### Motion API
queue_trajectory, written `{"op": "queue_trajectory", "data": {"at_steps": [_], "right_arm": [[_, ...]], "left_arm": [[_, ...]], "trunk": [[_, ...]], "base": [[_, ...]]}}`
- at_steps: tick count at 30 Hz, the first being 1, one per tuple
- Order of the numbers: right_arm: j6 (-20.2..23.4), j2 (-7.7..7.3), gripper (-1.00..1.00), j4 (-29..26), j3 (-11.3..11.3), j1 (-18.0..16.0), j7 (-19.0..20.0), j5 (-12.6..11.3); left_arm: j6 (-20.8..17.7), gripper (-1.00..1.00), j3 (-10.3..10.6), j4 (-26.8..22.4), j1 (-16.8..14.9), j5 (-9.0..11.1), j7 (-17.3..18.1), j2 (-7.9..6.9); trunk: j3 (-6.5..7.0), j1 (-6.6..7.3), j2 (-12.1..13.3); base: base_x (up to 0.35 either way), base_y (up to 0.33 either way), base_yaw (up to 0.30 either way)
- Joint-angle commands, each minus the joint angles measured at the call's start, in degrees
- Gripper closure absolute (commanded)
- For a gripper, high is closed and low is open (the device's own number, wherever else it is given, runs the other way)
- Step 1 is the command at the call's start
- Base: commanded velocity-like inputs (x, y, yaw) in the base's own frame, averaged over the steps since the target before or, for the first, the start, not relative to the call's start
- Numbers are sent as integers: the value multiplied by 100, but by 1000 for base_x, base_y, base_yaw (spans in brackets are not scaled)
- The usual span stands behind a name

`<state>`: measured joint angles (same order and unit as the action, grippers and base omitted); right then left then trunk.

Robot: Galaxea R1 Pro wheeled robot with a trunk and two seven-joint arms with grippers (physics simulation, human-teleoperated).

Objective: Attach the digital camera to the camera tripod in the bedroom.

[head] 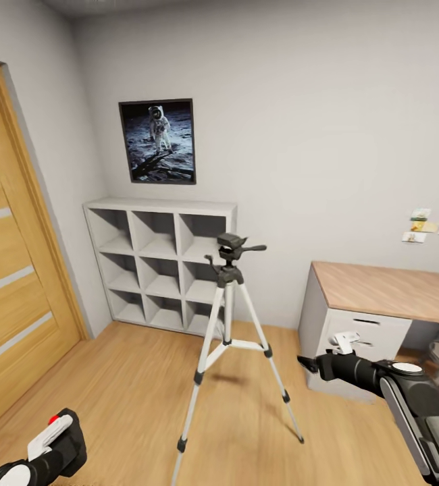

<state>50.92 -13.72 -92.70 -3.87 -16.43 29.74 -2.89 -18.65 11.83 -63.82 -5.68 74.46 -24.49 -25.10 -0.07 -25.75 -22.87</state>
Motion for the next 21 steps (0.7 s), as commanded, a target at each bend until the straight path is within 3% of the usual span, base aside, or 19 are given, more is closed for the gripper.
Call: {"op": "queue_trajectory", "data": {"at_steps": [1,13,21], "right_arm": [[34,-1,-100,-2,-7,-1,5,-28],[32,-68,-100,-2,117,7,22,-28],[-102,-145,-100,-2,221,55,29,-28]], "left_arm": [[2,100,15,-9,-4,41,-45,-5],[2,100,-315,1,102,48,-32,-36],[-3,100,-366,2,120,39,41,-43]], "trunk": [[-3,-4,-4],[-3,-4,-4],[-3,-4,-4]], "base": [[134,-309,264],[104,-315,272],[16,-321,242]]}}
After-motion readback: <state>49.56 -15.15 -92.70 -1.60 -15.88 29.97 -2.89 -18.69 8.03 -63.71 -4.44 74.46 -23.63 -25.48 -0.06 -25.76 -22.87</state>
